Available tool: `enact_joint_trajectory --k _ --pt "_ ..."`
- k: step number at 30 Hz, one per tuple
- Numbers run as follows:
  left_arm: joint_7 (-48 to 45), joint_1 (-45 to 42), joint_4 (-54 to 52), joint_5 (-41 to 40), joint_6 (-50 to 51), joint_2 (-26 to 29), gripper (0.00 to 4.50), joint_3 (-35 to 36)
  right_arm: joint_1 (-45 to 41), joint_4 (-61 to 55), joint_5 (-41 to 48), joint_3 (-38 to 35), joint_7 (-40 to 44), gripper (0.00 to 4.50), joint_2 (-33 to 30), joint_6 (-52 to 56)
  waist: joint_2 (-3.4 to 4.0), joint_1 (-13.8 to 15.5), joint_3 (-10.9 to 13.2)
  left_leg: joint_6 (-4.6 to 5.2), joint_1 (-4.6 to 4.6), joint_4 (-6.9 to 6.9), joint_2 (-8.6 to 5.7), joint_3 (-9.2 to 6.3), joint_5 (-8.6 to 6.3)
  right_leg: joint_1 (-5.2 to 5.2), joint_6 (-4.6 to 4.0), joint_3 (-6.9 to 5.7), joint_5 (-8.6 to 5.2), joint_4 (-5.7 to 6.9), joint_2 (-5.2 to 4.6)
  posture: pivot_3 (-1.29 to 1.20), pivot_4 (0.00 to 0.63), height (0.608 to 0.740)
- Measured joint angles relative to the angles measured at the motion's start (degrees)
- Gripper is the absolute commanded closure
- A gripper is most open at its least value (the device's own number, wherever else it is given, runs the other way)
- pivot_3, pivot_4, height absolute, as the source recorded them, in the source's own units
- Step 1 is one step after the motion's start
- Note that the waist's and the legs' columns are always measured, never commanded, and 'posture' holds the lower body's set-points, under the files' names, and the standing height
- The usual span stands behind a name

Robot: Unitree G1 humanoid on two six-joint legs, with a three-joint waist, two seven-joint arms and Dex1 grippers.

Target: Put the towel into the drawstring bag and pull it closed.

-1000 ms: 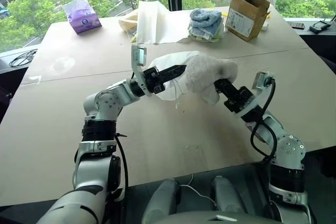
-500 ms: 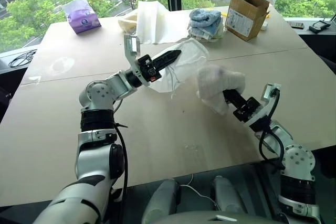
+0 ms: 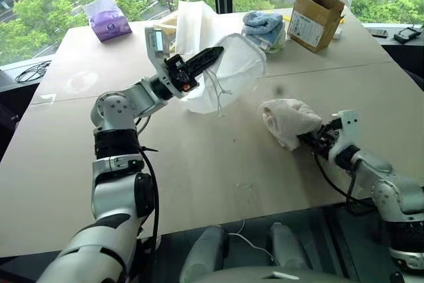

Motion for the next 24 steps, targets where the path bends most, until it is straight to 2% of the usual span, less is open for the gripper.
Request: enact_joint_trajectory --k 2,5,7,9,12,16,20,24 --pt "-0.59 -0.03 0.00 0.33 -0.03 0.44 4.50 -0.02 2.16 -2.03 -1.87 -1.57 2.26 1.50 -4.83 0.39 -0.04 -0.19 0.02 -0.01 0.04 -0.01 0.07 0.01 0.00 0.05 0.00 -0.01 0.00 0.01 0.04 0.00 0.150 0.740" --pt "-1.32 -0.14 0.00 0.94 -0.05 0.43 4.50 -0.85 2.46 -5.28 -1.76 -4.33 4.25 1.50 -8.47 2.37 -0.01 -0.43 0.03 0.00 0.06 -0.01 0.11 0.11 0.00 0.04 0.00 0.08 0.00 0.04 0.02 0.00 0.150 0.740" --pt "-2.00 -0.24 0.01 1.20 -0.07 0.61 4.50 -1.53 0.62 -7.85 -1.63 -5.83 5.27 1.50 -11.60 4.21 -0.05 -0.44 0.05 0.00 0.06 0.00 0.10 0.13 0.00 0.05 0.00 0.09 0.00 0.02 0.02 0.00 0.150 0.740" --pt "-2.88 -0.39 0.02 2.00 -0.11 0.79 4.50 -2.17 -5.12 -10.08 -1.18 -7.75 5.33 1.50 -12.97 5.69 -0.05 -0.42 0.05 0.00 0.06 0.00 0.11 0.11 0.00 0.06 0.00 0.06 0.00 0.01 0.02 0.00 0.150 0.740" --pt "-3.48 -0.63 0.10 2.25 -0.19 0.96 4.50 -2.33 -14.18 -11.66 0.21 -7.92 5.25 1.50 -11.88 6.76 -0.11 -0.15 0.09 -0.01 0.03 -0.03 0.14 0.02 0.00 0.04 -0.01 -0.02 0.00 0.00 0.01 0.00 0.150 0.740" --pt "-4.09 -0.85 0.14 2.65 -0.16 1.21 4.50 -2.43 -25.76 -11.70 3.01 -3.39 5.81 1.50 -4.34 7.67 -0.14 -0.20 0.10 0.00 -0.04 -0.03 0.13 0.02 0.00 0.02 -0.01 -0.02 0.01 -0.11 -0.03 0.00 0.150 0.740" --pt "-4.45 -0.86 0.09 2.87 -0.15 1.27 4.50 -3.01 -31.44 -9.20 0.13 5.81 9.83 1.50 -2.05 6.53 -0.15 -0.07 0.11 0.00 -0.10 -0.03 0.10 -0.06 -0.01 -0.01 -0.01 -0.13 0.01 -0.18 -0.04 0.00 0.150 0.740" --pt "-4.80 -0.76 0.08 3.10 -0.15 1.67 4.50 -3.30 -34.60 -5.97 -3.22 10.88 13.46 1.50 -0.95 5.39 -0.16 -0.17 0.12 0.00 -0.16 -0.03 0.08 -0.09 0.00 -0.04 -0.01 -0.17 0.01 -0.21 -0.06 0.00 0.150 0.740"
